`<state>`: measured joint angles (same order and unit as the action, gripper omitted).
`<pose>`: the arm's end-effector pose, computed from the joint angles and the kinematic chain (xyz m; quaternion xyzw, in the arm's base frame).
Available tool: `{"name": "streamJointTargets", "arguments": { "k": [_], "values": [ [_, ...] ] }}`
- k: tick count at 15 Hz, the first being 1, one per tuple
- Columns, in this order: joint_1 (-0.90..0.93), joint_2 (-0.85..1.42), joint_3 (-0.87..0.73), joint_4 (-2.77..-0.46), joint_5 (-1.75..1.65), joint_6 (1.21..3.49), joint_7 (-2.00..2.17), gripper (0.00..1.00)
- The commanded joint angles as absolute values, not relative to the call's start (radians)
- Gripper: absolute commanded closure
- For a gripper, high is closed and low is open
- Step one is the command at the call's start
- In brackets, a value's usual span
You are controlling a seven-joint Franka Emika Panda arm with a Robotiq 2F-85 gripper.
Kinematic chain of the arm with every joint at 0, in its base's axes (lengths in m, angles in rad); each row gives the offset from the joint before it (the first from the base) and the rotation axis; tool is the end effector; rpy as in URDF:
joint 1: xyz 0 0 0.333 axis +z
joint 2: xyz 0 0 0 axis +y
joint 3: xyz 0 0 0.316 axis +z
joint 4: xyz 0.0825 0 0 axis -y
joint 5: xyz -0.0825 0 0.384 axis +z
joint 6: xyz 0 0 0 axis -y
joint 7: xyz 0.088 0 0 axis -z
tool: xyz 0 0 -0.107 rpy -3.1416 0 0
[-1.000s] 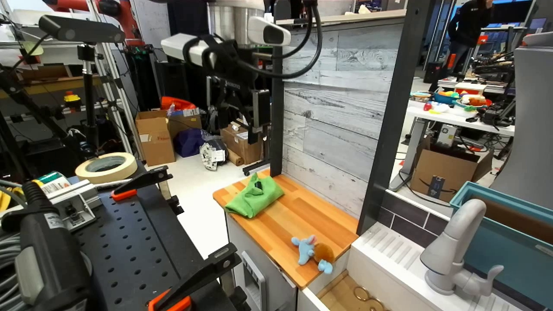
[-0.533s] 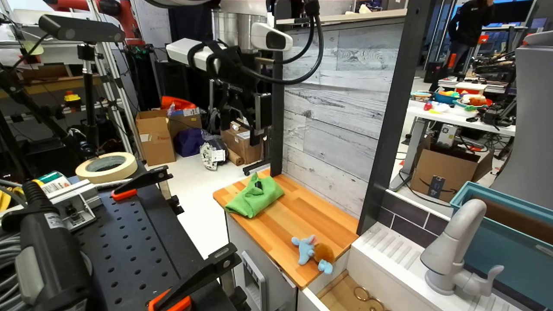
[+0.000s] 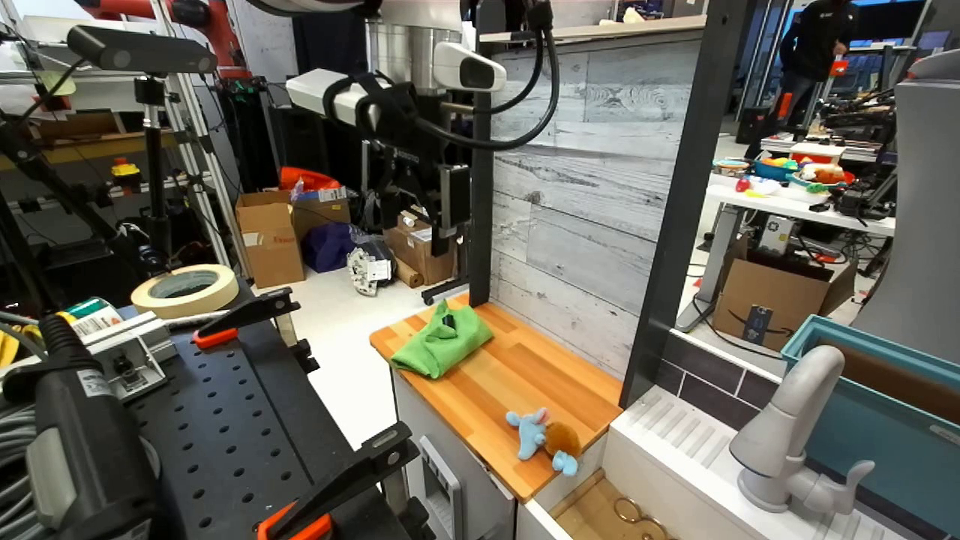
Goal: Unfold the green cloth once
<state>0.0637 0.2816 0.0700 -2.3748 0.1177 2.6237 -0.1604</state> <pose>0.4992 0.0655 0.2028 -0.9947 -0.0940 0.0159 0.0382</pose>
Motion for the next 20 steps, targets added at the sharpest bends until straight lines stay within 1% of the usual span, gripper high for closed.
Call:
{"name": "streamJointTargets", "arguments": {
  "k": [1,10,14,20],
  "values": [
    [0.076,0.342,0.062,-2.341,0.053,2.669,-0.097,0.0],
    [0.119,0.712,0.072,-2.082,0.018,2.814,0.005,0.0],
    [0.157,0.848,0.074,-1.959,0.016,2.793,0.031,0.0],
    [0.205,0.977,0.063,-1.824,0.012,2.779,0.06,0.0]
  ]
}}
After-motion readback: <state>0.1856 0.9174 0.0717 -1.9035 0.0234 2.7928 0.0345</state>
